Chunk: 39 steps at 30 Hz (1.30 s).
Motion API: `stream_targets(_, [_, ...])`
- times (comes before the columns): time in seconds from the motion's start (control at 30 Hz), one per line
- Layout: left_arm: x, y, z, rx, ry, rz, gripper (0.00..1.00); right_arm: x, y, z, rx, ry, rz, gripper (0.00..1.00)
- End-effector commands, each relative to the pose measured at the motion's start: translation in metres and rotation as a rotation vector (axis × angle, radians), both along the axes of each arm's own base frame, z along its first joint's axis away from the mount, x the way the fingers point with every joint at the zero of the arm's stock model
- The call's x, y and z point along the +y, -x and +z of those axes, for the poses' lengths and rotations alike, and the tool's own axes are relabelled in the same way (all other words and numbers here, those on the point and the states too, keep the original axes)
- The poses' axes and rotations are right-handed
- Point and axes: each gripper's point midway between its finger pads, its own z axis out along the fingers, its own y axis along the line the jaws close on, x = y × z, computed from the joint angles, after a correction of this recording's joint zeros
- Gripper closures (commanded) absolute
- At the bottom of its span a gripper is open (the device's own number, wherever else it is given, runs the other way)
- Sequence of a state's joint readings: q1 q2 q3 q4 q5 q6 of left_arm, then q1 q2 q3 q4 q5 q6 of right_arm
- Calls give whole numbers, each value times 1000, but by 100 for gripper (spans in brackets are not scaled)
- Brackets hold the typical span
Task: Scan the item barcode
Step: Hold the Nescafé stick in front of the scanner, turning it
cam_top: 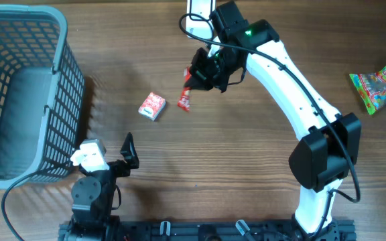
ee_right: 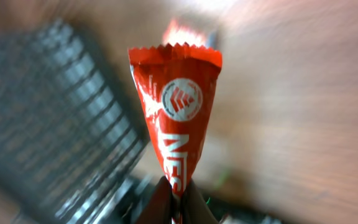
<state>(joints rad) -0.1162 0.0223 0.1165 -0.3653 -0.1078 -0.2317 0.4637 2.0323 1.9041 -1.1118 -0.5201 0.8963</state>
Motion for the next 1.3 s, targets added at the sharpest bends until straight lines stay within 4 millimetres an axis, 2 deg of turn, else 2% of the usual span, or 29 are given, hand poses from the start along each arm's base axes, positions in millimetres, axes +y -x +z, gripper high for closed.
stream_targets(0.0, [0, 0, -1, 0, 10, 5, 0, -54, -86, -1, -443, 375, -98, 95])
stream_targets(0.07, [0, 0, -1, 0, 10, 5, 0, -54, -116, 17, -578, 377, -175, 95])
stream_targets(0.13, [0, 0, -1, 0, 10, 5, 0, -66, -147, 35, -696, 405, -347, 95])
stream_targets(0.23, [0, 0, -1, 0, 10, 5, 0, -68, -182, 46, -825, 392, -454, 95])
stream_targets(0.4, [0, 0, -1, 0, 10, 5, 0, -82, -244, 36, -966, 351, -609, 95])
stream_targets(0.5, [0, 0, -1, 0, 10, 5, 0, -80, -278, 18, -994, 306, -674, 95])
stream_targets(0.57, [0, 0, -1, 0, 10, 5, 0, -75, -292, 5, -991, 284, -702, 95])
stream_targets(0.67, [0, 0, -1, 0, 10, 5, 0, -62, -303, -10, -948, 188, -737, 95])
stream_targets(0.77, [0, 0, -1, 0, 10, 5, 0, -54, -304, -33, -851, 90, -806, 95])
stream_targets(0.83, [0, 0, -1, 0, 10, 5, 0, -63, -303, -44, -803, 99, -835, 95])
stream_targets(0.9, [0, 0, -1, 0, 10, 5, 0, -79, -303, -43, -776, 143, -846, 95])
stream_targets(1.0, [0, 0, -1, 0, 10, 5, 0, -99, -302, -30, -680, 123, -883, 95])
stream_targets(1.07, [0, 0, -1, 0, 10, 5, 0, -100, -302, -25, -640, 74, -915, 95])
stream_targets(1.27, [0, 0, -1, 0, 10, 5, 0, -91, -286, -54, -426, -4, -1106, 95])
